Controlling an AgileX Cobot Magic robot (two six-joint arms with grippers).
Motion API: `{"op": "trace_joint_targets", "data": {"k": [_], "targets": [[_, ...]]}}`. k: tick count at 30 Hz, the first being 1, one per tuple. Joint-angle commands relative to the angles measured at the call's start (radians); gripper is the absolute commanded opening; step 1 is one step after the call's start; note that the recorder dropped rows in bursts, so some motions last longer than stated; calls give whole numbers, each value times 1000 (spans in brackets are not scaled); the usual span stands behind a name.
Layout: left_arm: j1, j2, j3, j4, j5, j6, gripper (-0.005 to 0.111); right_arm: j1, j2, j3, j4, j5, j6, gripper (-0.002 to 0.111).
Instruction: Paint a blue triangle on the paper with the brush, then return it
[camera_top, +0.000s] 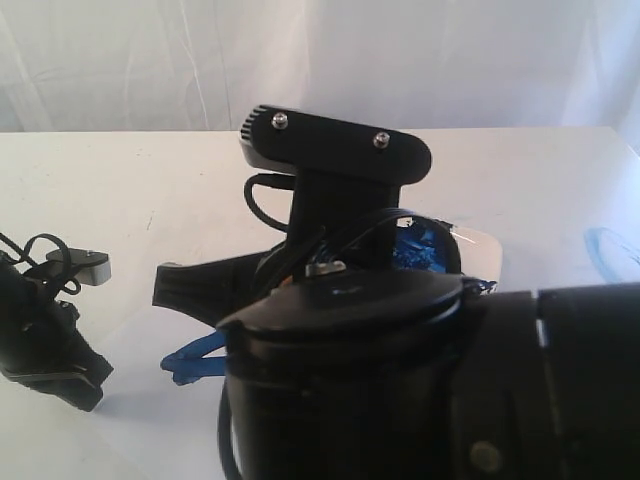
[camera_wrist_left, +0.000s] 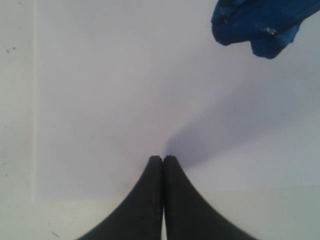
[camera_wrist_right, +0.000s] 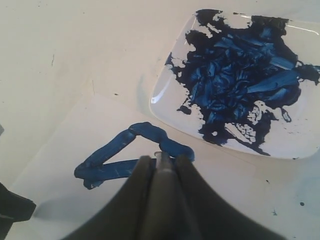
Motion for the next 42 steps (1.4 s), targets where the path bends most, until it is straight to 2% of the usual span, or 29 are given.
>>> {"op": "trace_joint_targets", "data": {"k": [1,36,42], "targets": [[-1,-2,-3,-19,24,0,0,2,-10,1,30,26,-49,0],[-1,-2,-3,-22,24,0,0,2,-15,69,-5,93,13,0],[-1,-2,-3,-22,24,0,0,6,-83,69,-86,-28,36,0]]}}
